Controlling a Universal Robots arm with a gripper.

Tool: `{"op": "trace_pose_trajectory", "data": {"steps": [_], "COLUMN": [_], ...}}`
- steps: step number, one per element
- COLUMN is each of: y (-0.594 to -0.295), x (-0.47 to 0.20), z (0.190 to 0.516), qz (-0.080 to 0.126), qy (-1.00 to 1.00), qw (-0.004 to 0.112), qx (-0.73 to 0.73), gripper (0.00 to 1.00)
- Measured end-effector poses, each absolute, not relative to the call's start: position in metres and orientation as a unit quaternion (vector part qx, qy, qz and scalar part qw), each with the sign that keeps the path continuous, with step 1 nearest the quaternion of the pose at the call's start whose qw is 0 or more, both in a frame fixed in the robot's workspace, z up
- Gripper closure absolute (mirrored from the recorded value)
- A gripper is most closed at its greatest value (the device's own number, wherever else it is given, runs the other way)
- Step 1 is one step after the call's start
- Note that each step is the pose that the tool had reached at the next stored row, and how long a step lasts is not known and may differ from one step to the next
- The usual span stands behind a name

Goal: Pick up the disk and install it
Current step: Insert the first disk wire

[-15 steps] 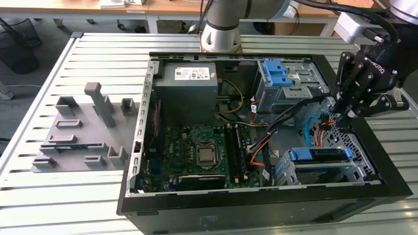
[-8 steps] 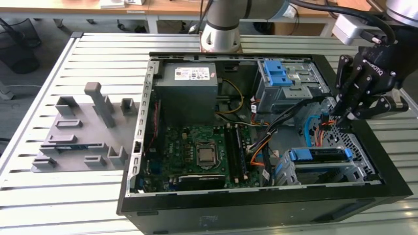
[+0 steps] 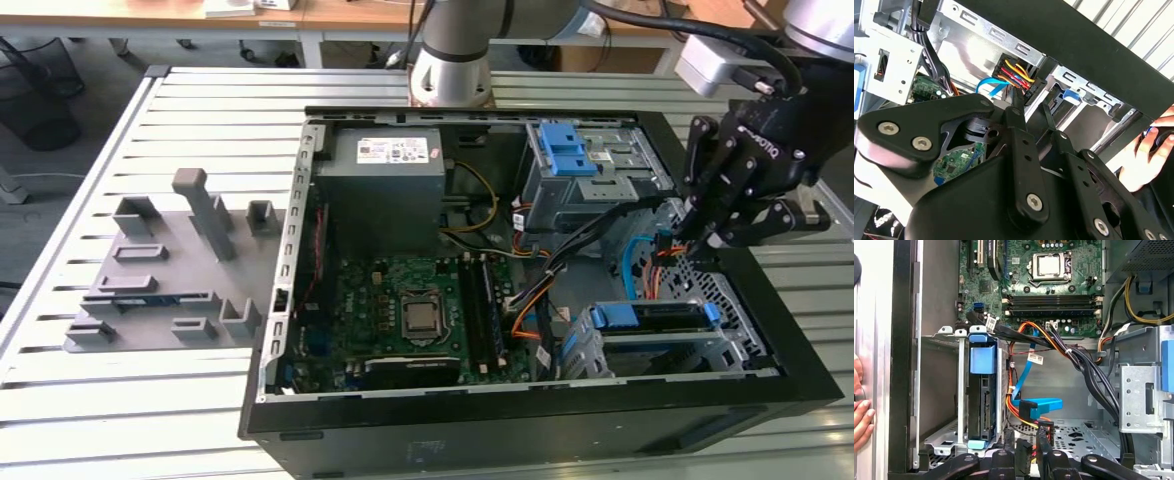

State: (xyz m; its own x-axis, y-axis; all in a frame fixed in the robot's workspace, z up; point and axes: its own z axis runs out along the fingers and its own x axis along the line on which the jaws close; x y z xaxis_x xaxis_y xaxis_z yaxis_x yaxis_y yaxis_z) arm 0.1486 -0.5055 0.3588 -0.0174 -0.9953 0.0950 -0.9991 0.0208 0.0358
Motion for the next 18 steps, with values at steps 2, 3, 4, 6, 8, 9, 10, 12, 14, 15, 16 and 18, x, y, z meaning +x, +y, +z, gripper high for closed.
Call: {"op": "trace_pose_trajectory", "data": {"steps": [2, 3, 4, 6, 8, 9, 10, 12, 14, 15, 16, 18], "y": [-0.5055, -0.5055, -0.5055, -0.5055, -0.5055, -0.5055, -0.5055, -0.5055, -0.5055, -0.5055, -0.5055, -0.5055], "x": [0.1486, 0.1486, 0.1486, 0.1486, 0.1487, 0.1487, 0.1487, 0.1487, 0.1487, 0.1487, 0.1487, 0.1487], "z": [0.3580, 0.3576, 0.3573, 0.3566, 0.3559, 0.3556, 0.3553, 0.3550, 0.3547, 0.3546, 0.3546, 0.3545], "qz": [0.021, 0.021, 0.021, 0.021, 0.021, 0.021, 0.021, 0.021, 0.021, 0.021, 0.021, 0.021], "qy": [-0.713, -0.713, -0.713, -0.713, -0.713, -0.713, -0.713, -0.713, -0.713, -0.713, -0.713, -0.713], "qw": [0.047, 0.047, 0.047, 0.047, 0.047, 0.047, 0.047, 0.047, 0.047, 0.047, 0.047, 0.047], "qx": [0.699, 0.699, 0.699, 0.699, 0.699, 0.699, 0.699, 0.699, 0.699, 0.699, 0.699, 0.699], "gripper": [0.69, 0.69, 0.69, 0.69, 0.69, 0.69, 0.69, 0.70, 0.78, 0.78, 0.78, 0.78]}}
